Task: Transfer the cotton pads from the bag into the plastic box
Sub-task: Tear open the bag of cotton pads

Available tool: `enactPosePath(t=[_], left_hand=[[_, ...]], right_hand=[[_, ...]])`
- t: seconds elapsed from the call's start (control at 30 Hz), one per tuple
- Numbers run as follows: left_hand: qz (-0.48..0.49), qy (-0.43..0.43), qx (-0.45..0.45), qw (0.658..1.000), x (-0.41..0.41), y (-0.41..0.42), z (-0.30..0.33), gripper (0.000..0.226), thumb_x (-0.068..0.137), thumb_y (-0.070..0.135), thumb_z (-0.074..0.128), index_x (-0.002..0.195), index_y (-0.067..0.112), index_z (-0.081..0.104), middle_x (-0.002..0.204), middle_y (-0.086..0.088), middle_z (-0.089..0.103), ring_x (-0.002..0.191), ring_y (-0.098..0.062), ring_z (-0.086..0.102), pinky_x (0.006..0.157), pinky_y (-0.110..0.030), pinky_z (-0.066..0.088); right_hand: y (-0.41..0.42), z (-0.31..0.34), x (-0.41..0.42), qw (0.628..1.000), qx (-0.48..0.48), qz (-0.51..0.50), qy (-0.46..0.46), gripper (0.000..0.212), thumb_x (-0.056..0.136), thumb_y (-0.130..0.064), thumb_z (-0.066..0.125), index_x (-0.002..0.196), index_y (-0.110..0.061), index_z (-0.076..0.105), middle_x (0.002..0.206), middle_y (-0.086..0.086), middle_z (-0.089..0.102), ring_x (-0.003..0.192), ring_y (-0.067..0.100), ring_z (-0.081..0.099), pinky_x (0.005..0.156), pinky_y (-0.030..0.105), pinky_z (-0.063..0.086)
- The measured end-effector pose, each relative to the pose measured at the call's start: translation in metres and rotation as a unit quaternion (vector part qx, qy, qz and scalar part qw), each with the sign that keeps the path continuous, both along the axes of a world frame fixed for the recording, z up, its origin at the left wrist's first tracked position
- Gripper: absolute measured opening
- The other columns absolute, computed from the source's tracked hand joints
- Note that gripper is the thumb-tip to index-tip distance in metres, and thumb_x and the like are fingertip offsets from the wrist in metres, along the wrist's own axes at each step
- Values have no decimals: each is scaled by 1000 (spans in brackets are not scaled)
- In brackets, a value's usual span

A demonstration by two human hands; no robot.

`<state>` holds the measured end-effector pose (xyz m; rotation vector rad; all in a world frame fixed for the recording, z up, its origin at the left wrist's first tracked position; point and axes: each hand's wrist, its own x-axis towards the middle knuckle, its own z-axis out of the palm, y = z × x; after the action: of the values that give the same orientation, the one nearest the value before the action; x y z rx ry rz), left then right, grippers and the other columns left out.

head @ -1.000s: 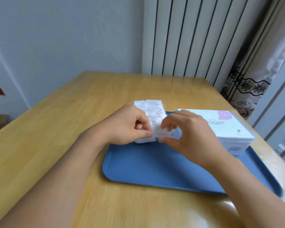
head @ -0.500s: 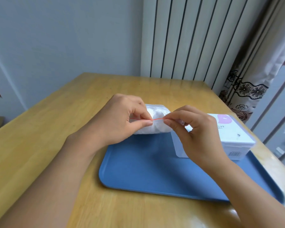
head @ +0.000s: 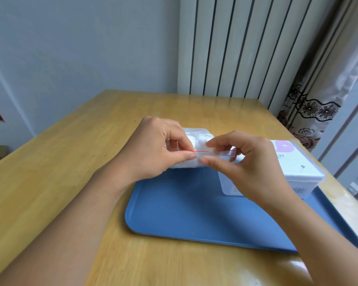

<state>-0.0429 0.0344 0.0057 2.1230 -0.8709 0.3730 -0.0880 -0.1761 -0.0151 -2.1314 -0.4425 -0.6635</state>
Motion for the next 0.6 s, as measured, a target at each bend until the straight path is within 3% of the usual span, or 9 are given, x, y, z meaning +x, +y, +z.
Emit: enactPosePath(t=[0.07, 0.23, 0.4, 0.6], left_hand=[[-2, -4, 3, 1000, 0, -1, 0, 11, 73, 12, 89, 71, 19, 80, 71, 6, 69, 62, -8, 57, 57, -8, 36], [-9, -15, 27, 999, 1, -1, -1, 10, 74, 14, 89, 73, 19, 81, 73, 9, 69, 65, -13, 61, 59, -10, 39], [-22, -28, 61, 998, 1, -3, -4, 9, 75, 14, 88, 74, 20, 81, 72, 10, 69, 66, -13, 63, 61, -16, 46], [-39, -56, 113, 991, -1, -4, -5, 8, 76, 16, 87, 76, 21, 82, 73, 13, 67, 67, -10, 62, 63, -21, 48]], right_hand=[[0, 1, 0, 1000, 0, 4, 15, 19, 83, -44, 73, 80, -26, 78, 78, -9, 70, 70, 8, 57, 61, 17, 40], [-4, 3, 1, 999, -26, 6, 45, 12, 89, -25, 75, 78, -21, 78, 69, -13, 66, 62, 3, 54, 57, 11, 35], [-5, 5, 0, 994, -102, 3, 45, 17, 92, -21, 73, 76, -16, 75, 51, -21, 54, 52, 2, 50, 52, 8, 34], [-11, 14, -5, 976, -210, 20, 49, 12, 89, -22, 75, 79, -17, 78, 62, -13, 66, 70, 6, 57, 57, 9, 38]])
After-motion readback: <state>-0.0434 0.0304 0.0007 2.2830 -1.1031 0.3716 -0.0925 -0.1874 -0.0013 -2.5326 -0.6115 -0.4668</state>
